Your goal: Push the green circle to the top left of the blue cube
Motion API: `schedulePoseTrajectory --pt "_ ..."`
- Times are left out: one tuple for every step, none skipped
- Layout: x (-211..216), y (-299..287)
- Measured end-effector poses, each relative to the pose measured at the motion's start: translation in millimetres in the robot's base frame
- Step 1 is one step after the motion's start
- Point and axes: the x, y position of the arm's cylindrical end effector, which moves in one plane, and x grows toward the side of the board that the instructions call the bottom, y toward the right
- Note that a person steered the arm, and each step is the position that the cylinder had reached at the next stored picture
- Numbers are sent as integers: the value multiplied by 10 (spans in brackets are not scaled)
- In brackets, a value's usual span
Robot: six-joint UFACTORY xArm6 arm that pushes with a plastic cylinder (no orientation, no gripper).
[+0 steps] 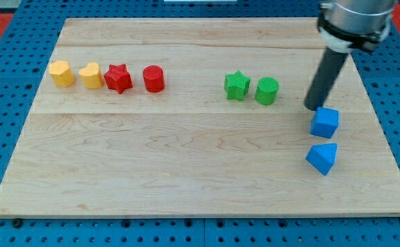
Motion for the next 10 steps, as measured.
schedulePoseTrajectory --pt "229 -580" --pt "230 -1185" --pt "160 -1253" --pt "4 -1266" --pt "-148 -1150" --pt "-218 -896" --pt "-218 -835" --pt "-218 -600" --pt "-218 -225" --pt "-220 -81"
